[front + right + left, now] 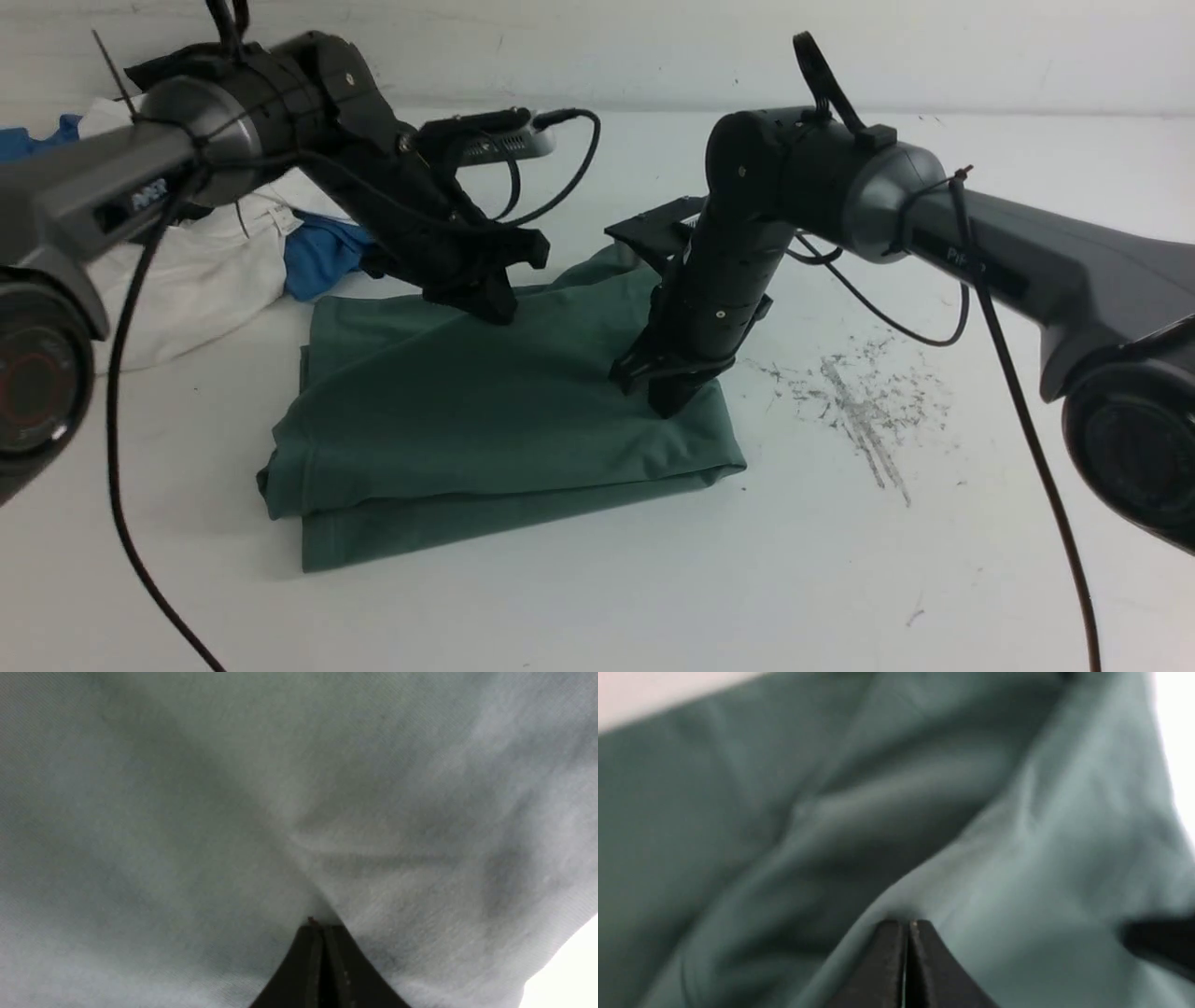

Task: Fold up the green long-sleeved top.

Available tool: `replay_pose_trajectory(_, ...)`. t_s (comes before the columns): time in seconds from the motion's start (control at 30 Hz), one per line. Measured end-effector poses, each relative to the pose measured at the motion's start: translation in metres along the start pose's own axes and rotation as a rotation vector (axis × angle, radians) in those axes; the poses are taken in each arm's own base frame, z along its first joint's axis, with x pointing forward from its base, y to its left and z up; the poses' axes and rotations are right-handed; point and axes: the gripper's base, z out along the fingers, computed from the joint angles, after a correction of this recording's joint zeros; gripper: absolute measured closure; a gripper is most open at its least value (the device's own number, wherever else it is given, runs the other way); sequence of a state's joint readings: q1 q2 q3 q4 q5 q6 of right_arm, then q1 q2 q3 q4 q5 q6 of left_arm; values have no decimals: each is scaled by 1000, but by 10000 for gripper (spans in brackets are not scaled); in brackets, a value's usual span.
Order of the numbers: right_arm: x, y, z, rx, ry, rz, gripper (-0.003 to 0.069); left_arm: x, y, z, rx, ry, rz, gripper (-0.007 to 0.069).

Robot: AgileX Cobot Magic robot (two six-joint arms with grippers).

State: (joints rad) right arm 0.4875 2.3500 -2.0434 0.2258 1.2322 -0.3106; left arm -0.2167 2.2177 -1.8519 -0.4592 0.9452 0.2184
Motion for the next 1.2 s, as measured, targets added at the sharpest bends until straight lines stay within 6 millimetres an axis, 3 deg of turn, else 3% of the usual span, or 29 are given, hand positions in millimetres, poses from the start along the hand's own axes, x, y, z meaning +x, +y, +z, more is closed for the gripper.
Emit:
replay_pose_trajectory(0.2,0,1,0,-16,-5,8,673,-2,17,40,-21,-20,-71,629)
replay_pose_trajectory(0.47,0,1,0,-16,-5,10,673,-6,18,36,-50,-20,-62,629)
replay_pose_trajectory(0.53,0,1,0,-16,-5,18,673,-8,13,18,-65,-23,-33,629)
replay_pose_trajectory(0.8,1,1,2,-7,4,21,673,-10,-21,-96,-162,-78,68,629)
replay_pose_trajectory(0.83,1,1,2,-7,4,22,673,-9,-21,-99,-168,-79,72,629)
replay_pose_trajectory(0.93,4,-1,6,6,18,30,673,0,-33,-142,-213,-81,82,629)
replay_pose_trajectory(1.07,6,-3,8,25,28,55,673,14,-42,-179,-266,-94,88,629)
replay_pose_trajectory(1.2,8,-3,11,29,34,65,673,50,-48,-209,-299,-94,65,629)
